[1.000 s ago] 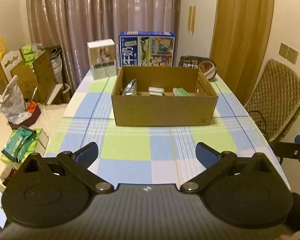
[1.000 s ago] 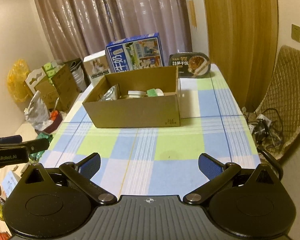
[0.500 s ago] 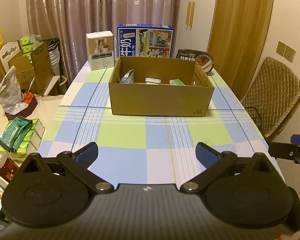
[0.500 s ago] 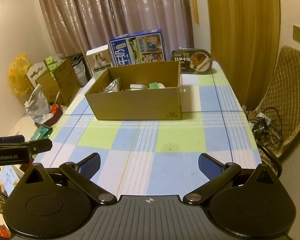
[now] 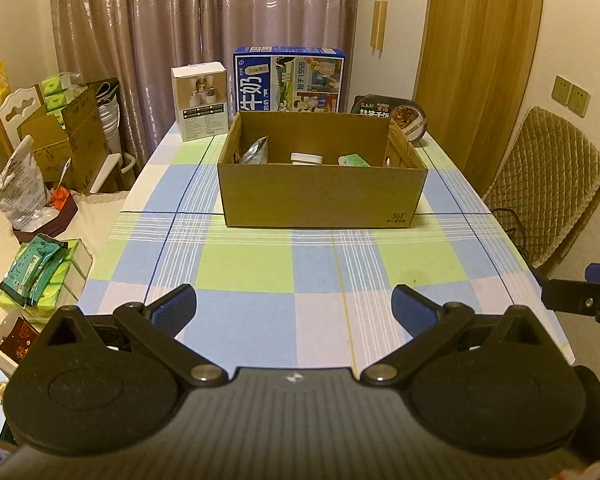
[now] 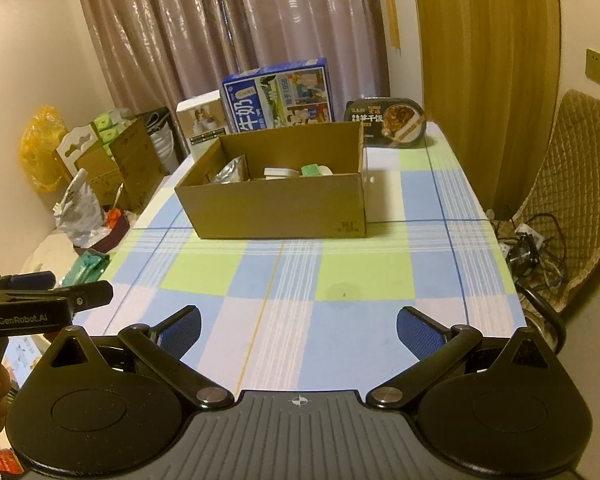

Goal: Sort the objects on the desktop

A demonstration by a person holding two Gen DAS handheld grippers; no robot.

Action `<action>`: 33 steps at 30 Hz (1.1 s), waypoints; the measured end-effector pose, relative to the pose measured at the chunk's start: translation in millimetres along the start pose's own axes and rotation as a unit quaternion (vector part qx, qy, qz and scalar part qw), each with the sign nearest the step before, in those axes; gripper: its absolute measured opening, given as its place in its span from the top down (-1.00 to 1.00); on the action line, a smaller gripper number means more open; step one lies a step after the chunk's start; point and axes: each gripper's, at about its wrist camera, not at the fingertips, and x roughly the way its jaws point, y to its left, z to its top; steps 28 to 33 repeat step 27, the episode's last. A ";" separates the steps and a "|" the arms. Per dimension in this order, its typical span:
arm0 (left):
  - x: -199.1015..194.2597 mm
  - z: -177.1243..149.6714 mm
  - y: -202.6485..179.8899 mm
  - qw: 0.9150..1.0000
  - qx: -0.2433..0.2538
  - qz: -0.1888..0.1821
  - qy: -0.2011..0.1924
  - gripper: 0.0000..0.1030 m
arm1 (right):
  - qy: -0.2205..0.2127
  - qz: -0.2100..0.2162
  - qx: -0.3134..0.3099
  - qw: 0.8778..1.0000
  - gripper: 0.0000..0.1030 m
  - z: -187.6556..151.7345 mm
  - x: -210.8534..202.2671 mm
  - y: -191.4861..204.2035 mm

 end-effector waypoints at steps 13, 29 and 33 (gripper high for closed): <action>0.6 -2.7 0.3 1.000 -0.001 0.001 0.002 -0.98 | 0.003 -0.002 -0.003 1.000 -0.97 -1.6 1.1 2.5; -0.4 -4.3 3.2 1.000 -0.004 0.003 -0.009 -0.98 | 0.003 -0.003 -0.007 1.000 -0.97 -3.2 2.5 5.8; -0.4 -4.3 3.2 1.000 -0.004 0.003 -0.009 -0.98 | 0.003 -0.003 -0.007 1.000 -0.97 -3.2 2.5 5.8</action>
